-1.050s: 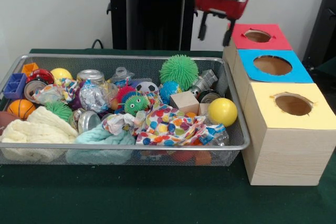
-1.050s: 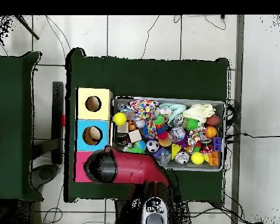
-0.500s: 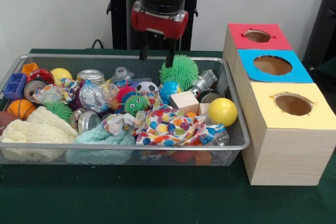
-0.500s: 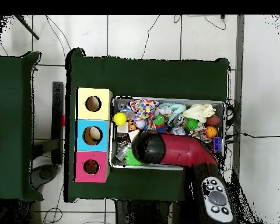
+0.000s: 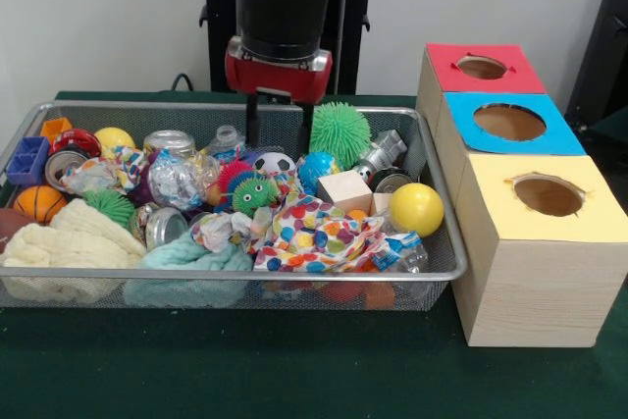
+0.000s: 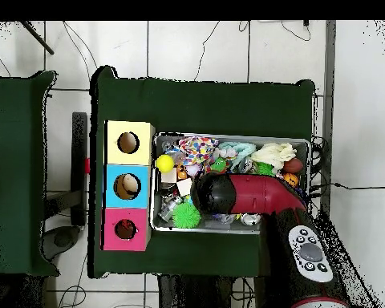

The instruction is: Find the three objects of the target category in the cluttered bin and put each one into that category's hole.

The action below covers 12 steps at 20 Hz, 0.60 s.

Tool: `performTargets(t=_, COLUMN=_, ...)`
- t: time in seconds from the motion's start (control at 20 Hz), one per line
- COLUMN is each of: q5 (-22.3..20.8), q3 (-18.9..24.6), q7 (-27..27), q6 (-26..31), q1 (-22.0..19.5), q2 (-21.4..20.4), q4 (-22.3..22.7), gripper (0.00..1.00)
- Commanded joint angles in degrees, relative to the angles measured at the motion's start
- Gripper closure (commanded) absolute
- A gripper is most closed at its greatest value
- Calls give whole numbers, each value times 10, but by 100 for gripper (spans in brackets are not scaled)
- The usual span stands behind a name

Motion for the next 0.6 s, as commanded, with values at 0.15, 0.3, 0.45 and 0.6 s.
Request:
performTargets(t=0.15, q5=-56, q3=95, q7=-126, q6=50, q1=-15, q2=17, q4=-19, gripper=0)
performTargets(t=0.3, q5=-63, q3=98, q7=-114, q6=42, q1=-16, q2=28, q4=-21, gripper=0)
performTargets(t=0.45, q5=-70, q3=100, q7=-106, q6=34, q1=-14, q2=45, q4=-32, gripper=0)
performTargets(t=0.6, q5=-89, q3=91, q7=-101, q6=28, q1=-8, q2=70, q4=-57, gripper=0)
